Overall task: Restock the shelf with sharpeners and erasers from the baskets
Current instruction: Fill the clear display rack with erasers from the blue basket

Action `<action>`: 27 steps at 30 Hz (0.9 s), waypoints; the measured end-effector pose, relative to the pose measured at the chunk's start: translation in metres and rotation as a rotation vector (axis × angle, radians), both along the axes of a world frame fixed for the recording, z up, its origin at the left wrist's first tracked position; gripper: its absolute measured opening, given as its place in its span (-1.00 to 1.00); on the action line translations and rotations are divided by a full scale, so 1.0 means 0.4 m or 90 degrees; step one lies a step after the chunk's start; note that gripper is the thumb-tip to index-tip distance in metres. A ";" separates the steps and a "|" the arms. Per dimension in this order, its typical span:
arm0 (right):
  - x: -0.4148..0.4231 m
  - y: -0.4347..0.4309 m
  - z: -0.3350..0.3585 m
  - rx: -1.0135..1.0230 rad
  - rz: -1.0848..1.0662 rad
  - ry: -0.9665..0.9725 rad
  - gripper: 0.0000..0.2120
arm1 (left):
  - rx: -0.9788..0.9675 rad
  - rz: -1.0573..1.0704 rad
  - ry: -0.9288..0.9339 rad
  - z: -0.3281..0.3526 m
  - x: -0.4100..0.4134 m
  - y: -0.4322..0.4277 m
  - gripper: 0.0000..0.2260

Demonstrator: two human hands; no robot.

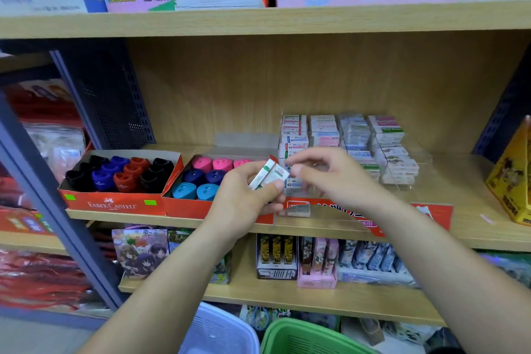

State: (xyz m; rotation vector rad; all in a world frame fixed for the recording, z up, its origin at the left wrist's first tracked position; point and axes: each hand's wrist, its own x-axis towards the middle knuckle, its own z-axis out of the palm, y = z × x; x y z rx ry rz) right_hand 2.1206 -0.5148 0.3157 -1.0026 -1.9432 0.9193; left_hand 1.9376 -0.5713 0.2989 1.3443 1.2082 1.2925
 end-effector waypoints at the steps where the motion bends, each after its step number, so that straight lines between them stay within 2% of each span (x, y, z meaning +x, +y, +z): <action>1: -0.010 -0.012 -0.007 -0.029 0.019 0.018 -0.87 | 0.002 -0.013 -0.010 0.001 0.004 -0.005 -0.79; 5: -0.018 -0.032 -0.014 -0.112 0.016 0.079 -0.92 | 0.007 -0.041 -0.021 0.008 0.007 -0.027 -0.78; 8: -0.013 -0.039 -0.005 -0.222 0.003 0.198 -0.92 | -0.002 -0.021 -0.047 0.009 -0.008 -0.035 -0.80; 11: -0.005 -0.043 0.007 -0.250 0.001 0.253 -0.89 | -0.014 -0.002 -0.055 0.015 -0.015 -0.040 -0.83; 13: 0.001 -0.044 0.011 -0.252 -0.011 0.255 -0.87 | -0.014 0.002 -0.036 0.021 -0.013 -0.045 -0.85; 17: 0.013 -0.048 0.013 -0.239 -0.031 0.233 -0.82 | 0.007 0.019 0.094 0.018 -0.012 -0.043 -0.82; 23: 0.029 -0.065 0.017 -0.252 0.021 0.225 -0.81 | 0.005 -0.006 0.126 0.015 0.012 -0.036 -0.80; 27: 0.042 -0.068 0.012 -0.187 0.002 0.131 -0.80 | 0.037 0.013 0.135 0.012 0.026 -0.035 -0.74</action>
